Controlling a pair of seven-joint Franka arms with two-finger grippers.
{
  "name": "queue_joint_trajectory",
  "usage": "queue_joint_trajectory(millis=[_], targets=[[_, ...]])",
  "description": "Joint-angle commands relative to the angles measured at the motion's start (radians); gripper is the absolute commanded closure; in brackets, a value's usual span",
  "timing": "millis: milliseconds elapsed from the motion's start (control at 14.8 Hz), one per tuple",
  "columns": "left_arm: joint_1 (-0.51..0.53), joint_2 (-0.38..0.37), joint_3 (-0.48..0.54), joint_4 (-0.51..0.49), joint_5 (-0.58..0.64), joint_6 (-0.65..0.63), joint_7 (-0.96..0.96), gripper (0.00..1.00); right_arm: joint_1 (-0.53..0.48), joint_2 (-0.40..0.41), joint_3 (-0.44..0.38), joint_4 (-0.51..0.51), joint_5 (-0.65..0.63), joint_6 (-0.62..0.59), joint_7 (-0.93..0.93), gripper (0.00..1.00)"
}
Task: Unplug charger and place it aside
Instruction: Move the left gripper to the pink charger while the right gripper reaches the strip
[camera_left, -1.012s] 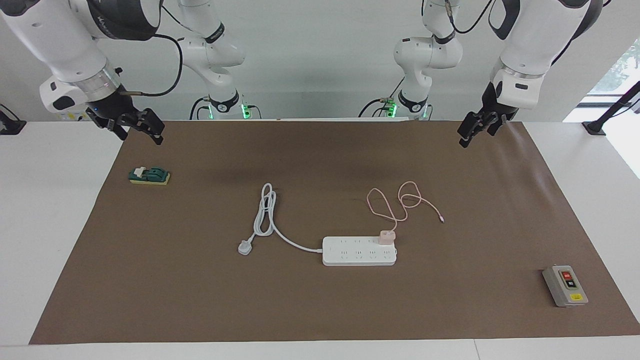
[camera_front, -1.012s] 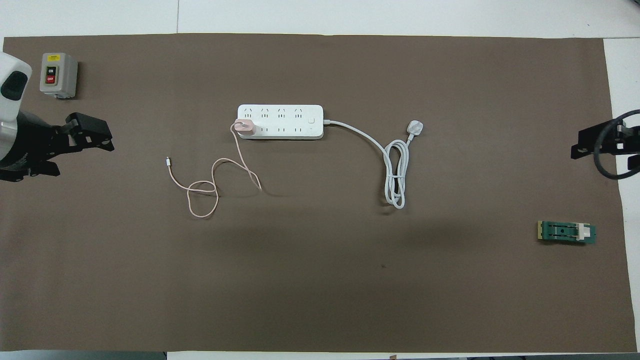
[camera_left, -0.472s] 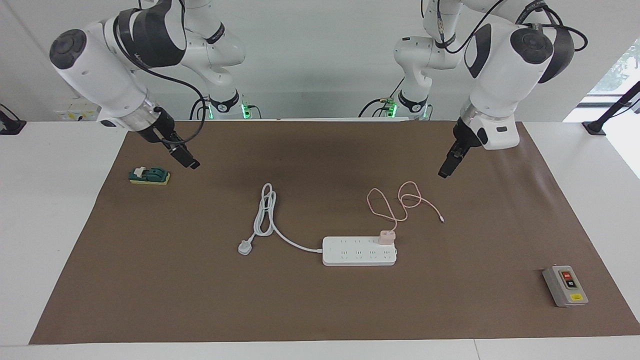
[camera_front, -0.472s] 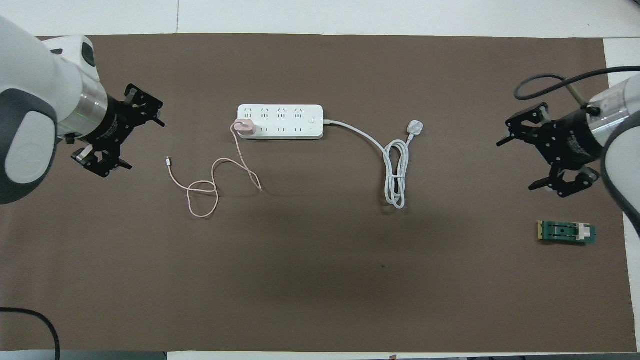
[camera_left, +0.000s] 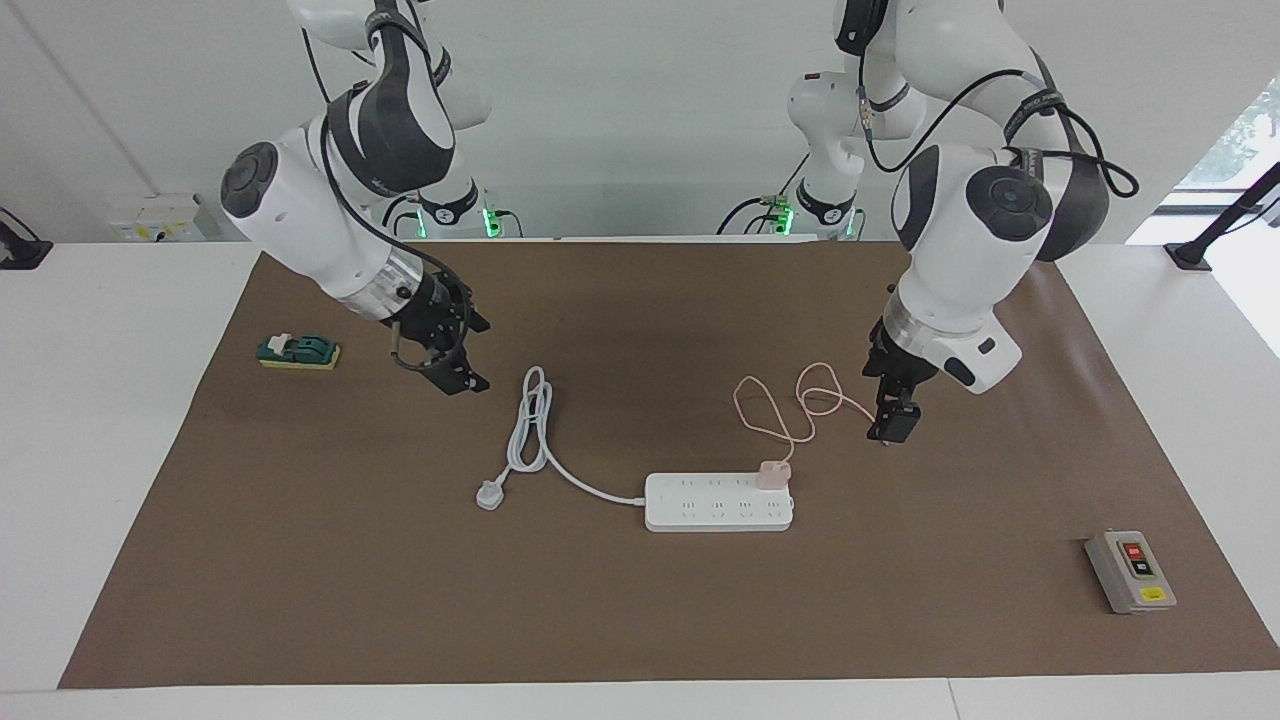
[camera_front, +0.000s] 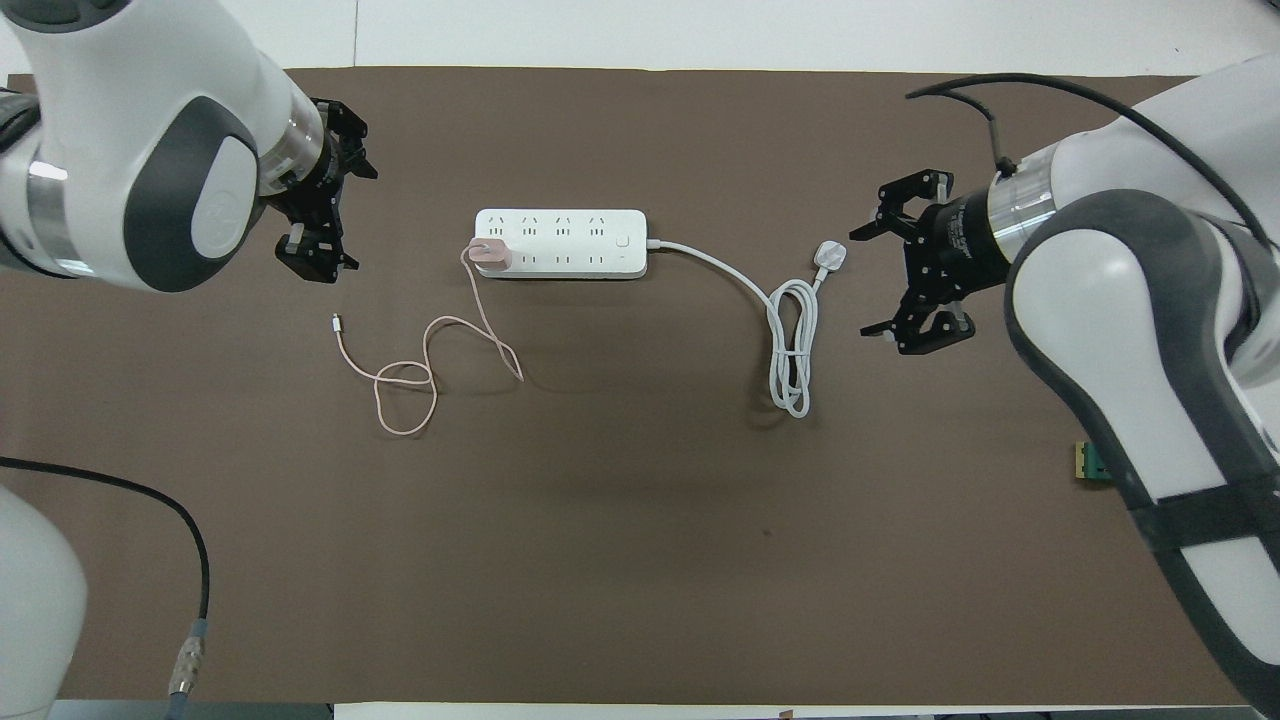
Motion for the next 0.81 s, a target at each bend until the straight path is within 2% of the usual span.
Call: queue_joint_trajectory(millis=[0, 135, 270, 472, 742], targets=[[-0.087, 0.191, 0.062, 0.205, 0.021, -0.033, -0.106, 0.00, 0.024, 0.046, -0.003, -0.004, 0.108, 0.121, 0.047, 0.00], [-0.131, 0.239, 0.118, 0.241, 0.010, -0.026, -0.135, 0.00, 0.052, 0.100, -0.003, -0.003, 0.194, 0.173, 0.049, 0.00], [-0.141, 0.296, 0.118, 0.271, 0.007, 0.002, -0.178, 0.00, 0.081, 0.154, -0.001, 0.003, 0.221, 0.213, 0.023, 0.00], [-0.141, 0.288, 0.113, 0.261, -0.051, 0.042, -0.200, 0.00, 0.138, 0.220, -0.001, 0.009, 0.265, 0.241, -0.078, 0.00], [-0.142, 0.284, 0.110, 0.227, -0.059, 0.065, -0.195, 0.00, 0.185, 0.240, -0.001, -0.006, 0.299, 0.247, -0.143, 0.00]])
